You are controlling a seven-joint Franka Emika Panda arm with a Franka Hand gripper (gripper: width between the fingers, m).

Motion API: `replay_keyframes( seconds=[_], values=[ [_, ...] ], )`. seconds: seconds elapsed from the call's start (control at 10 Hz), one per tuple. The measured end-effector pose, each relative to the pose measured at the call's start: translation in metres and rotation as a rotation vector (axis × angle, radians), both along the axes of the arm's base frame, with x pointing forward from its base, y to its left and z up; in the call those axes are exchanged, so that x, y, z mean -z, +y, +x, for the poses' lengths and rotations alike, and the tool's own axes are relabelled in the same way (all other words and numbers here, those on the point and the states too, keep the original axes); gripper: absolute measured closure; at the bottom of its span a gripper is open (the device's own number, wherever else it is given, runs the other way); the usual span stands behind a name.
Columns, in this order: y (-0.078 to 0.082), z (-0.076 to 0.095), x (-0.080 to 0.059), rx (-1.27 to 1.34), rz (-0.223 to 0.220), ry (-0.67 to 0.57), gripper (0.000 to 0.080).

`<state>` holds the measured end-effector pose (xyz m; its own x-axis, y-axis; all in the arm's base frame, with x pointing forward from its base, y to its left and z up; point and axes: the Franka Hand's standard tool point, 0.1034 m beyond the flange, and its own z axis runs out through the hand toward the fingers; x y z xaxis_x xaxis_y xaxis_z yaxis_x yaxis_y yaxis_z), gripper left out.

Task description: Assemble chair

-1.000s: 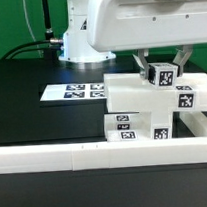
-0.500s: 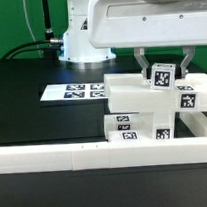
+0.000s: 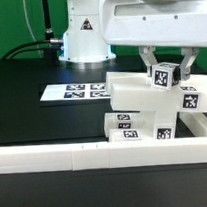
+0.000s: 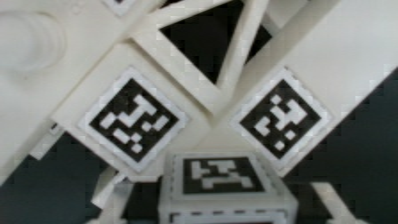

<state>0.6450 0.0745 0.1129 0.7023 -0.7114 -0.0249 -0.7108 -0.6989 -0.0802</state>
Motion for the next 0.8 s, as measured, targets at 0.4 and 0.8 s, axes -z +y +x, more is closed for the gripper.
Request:
replay_keyframes(
  seconds=[0.4, 0.8],
  values=[
    [0.0005, 0.0003, 0.0009, 0.414, 0.080, 0.031, 0.0517],
    [-0.0010, 0.0019, 0.0012, 0.600, 0.101, 0.040, 0.0517]
  ],
)
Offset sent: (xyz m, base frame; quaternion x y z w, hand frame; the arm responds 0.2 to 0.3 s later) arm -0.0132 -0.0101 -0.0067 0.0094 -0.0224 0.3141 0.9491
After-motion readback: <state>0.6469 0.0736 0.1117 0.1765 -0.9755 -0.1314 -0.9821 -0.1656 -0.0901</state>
